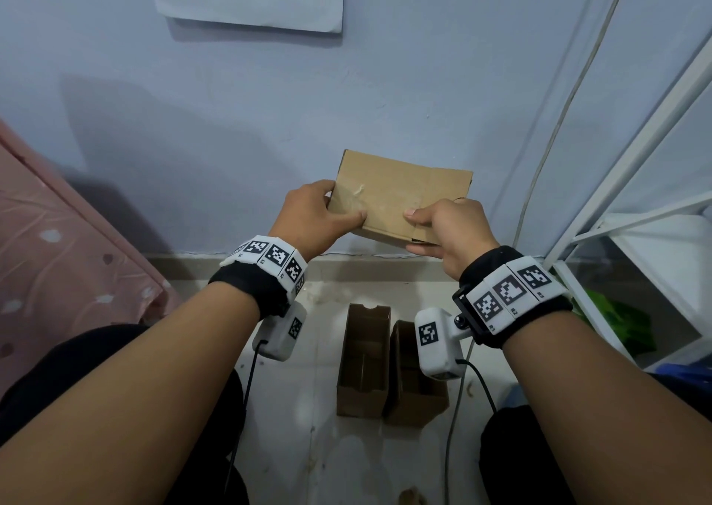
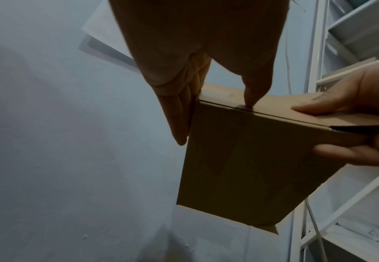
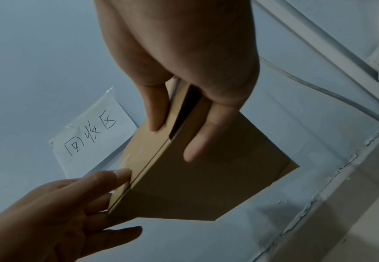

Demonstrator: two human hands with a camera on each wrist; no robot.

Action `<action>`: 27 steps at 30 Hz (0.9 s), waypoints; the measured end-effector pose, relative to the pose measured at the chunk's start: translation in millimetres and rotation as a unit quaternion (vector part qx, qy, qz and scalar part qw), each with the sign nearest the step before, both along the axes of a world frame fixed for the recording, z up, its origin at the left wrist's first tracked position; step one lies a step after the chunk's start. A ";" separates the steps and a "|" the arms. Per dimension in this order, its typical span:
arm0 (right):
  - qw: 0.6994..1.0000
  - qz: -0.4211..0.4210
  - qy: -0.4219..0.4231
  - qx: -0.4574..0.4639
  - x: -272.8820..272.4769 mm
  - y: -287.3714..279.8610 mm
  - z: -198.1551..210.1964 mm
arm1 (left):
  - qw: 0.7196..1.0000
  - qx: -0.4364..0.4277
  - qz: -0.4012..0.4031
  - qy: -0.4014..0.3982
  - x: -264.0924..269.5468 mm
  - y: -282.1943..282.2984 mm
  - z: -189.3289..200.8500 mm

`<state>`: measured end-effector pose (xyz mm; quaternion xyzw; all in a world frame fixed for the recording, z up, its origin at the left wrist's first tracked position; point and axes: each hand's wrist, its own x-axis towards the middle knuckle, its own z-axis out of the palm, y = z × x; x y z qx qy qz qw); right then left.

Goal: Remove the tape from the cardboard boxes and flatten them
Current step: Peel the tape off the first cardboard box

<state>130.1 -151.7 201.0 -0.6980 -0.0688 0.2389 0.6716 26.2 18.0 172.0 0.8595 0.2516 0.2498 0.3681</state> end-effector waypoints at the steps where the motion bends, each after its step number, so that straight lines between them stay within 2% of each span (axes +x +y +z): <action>1: 1.000 0.003 -0.002 -0.003 -0.2 -0.4 0.0 | 1.000 0.002 -0.001 0.006 -1.0 -0.5 1.2; 10: 1.000 -0.001 -0.015 -0.019 -5.4 0.6 -0.5 | 0.999 0.030 0.004 0.030 -2.5 -0.9 -0.9; 18: 1.000 0.006 0.000 -0.011 -8.0 -2.9 1.4 | 0.992 0.114 0.017 0.059 -7.2 2.2 0.4; 23: 1.000 -0.004 0.000 -0.010 -5.2 -4.4 3.1 | 1.000 -0.005 -0.006 -0.001 -7.6 -1.9 0.2; 27: 1.000 -0.001 0.001 -0.010 -6.4 -2.9 0.7 | 0.999 -0.026 0.020 -0.030 -3.3 -1.5 -4.6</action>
